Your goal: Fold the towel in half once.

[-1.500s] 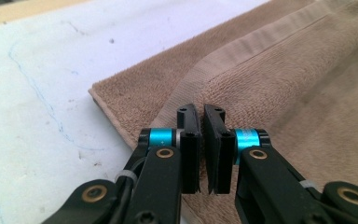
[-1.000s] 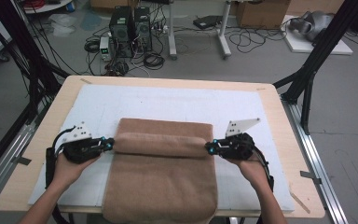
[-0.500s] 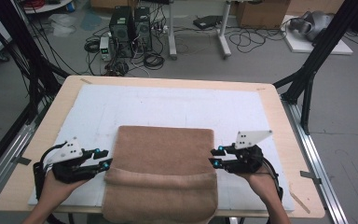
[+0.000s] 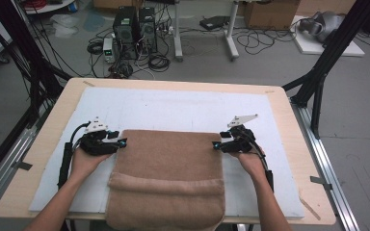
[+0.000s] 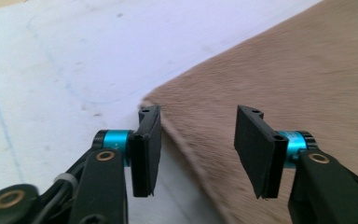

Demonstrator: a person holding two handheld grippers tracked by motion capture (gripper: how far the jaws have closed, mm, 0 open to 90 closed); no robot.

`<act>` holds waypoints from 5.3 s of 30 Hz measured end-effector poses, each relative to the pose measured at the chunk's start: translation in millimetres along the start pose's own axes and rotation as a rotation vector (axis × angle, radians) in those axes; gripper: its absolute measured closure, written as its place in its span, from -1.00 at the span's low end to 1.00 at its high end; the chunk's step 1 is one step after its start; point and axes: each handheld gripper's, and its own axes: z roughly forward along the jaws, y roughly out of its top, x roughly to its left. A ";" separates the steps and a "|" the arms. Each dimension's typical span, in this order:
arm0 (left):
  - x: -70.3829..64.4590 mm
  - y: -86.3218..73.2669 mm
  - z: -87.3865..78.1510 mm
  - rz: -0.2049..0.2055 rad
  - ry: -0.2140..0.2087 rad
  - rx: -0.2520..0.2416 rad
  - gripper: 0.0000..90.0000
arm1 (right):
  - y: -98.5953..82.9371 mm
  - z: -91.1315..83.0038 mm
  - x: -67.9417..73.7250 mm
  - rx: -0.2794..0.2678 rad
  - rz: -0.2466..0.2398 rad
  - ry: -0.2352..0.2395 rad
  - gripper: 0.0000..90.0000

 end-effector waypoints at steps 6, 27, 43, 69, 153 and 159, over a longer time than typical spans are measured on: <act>9.3 -3.2 23.6 -0.028 0.005 0.091 0.02 | -4.8 12.8 -9.2 0.015 0.039 0.000 -0.21; 24.7 82.2 2.0 -0.016 0.094 -0.108 0.88 | 72.5 -19.7 -26.5 -0.107 -0.013 0.008 0.82; 42.3 87.6 -1.0 -0.019 0.053 -0.056 0.31 | 97.5 -28.6 -46.8 -0.054 0.015 -0.039 0.08; -18.7 -13.2 -27.4 0.085 -0.069 0.000 0.08 | -4.4 -19.4 37.6 -0.068 -0.046 0.076 0.11; -8.2 -25.0 5.6 -0.094 -0.018 0.038 0.68 | -13.2 12.9 -6.0 -0.020 0.106 0.099 0.76; -7.7 -13.9 11.6 -0.038 0.022 0.051 0.88 | -2.3 14.2 -6.4 0.018 0.063 0.052 0.83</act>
